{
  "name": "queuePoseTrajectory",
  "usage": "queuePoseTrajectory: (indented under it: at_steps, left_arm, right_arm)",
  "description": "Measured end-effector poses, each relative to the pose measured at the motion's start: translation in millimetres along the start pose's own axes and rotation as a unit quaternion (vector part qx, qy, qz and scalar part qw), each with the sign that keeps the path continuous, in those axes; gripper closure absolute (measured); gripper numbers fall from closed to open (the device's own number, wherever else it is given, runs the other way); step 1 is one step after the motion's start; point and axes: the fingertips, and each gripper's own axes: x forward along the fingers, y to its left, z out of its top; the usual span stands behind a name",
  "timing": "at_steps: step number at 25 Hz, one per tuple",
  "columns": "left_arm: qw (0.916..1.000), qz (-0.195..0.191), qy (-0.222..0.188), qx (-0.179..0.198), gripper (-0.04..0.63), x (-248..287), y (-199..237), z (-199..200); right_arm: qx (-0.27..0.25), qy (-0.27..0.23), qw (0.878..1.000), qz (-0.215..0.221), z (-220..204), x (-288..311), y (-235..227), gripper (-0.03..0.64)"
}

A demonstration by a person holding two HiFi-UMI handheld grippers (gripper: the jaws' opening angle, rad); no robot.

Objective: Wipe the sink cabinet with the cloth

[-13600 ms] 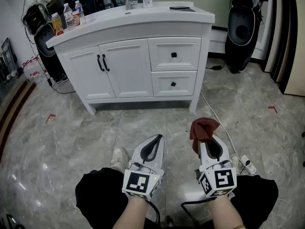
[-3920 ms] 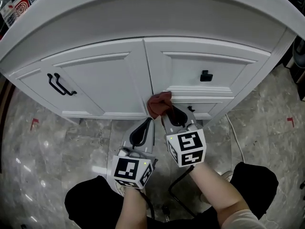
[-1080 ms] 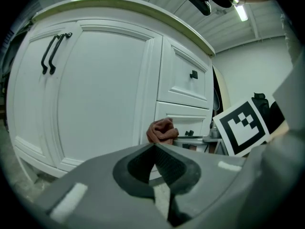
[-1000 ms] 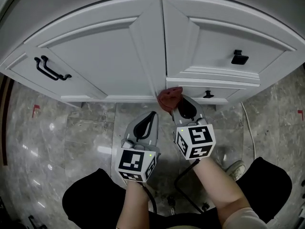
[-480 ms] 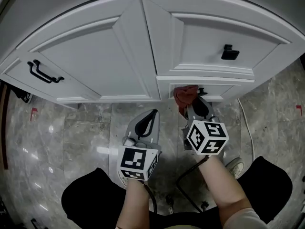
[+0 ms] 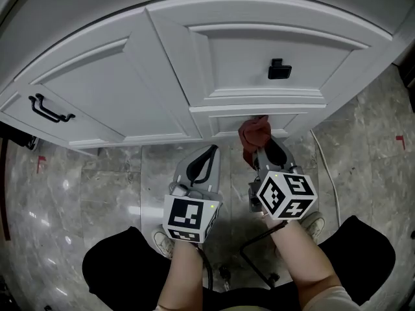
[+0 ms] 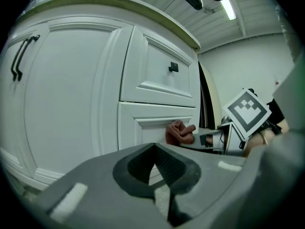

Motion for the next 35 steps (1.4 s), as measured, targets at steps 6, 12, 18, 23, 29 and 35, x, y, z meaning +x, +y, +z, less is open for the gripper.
queuePoseTrajectory:
  at_steps: [6, 12, 18, 23, 29, 35]
  left_arm:
    - [0.9998, -0.011, 0.012, 0.009, 0.595, 8.7, -10.9, -8.6]
    - [0.9998, -0.012, 0.016, 0.003, 0.595, 15.1, -9.5, -11.4]
    - [0.9993, -0.022, 0.016, -0.024, 0.595, 24.5, -14.7, -17.8]
    - [0.9990, -0.031, 0.020, -0.026, 0.595, 31.1, -22.9, -21.1]
    - [0.9992, -0.033, 0.013, -0.020, 0.595, 29.5, -25.5, -19.4]
    - [0.9996, 0.000, -0.001, -0.029, 0.595, 10.0, -2.0, -14.0]
  right_arm:
    - [-0.011, -0.003, 0.999, -0.031, 3.7, 2.5, -35.7, 0.528]
    - [0.002, -0.012, 0.998, -0.059, 6.5, 5.4, -70.4, 0.526]
    - [-0.003, -0.018, 0.994, -0.106, 13.1, -11.9, -103.2, 0.525]
    - [0.024, -0.037, 0.989, -0.143, 24.0, -28.0, -122.2, 0.526]
    - [-0.053, -0.040, 0.987, -0.149, 21.6, -34.1, -113.0, 0.526]
    - [-0.057, 0.014, 0.996, -0.074, -34.4, -0.1, -39.1, 0.526]
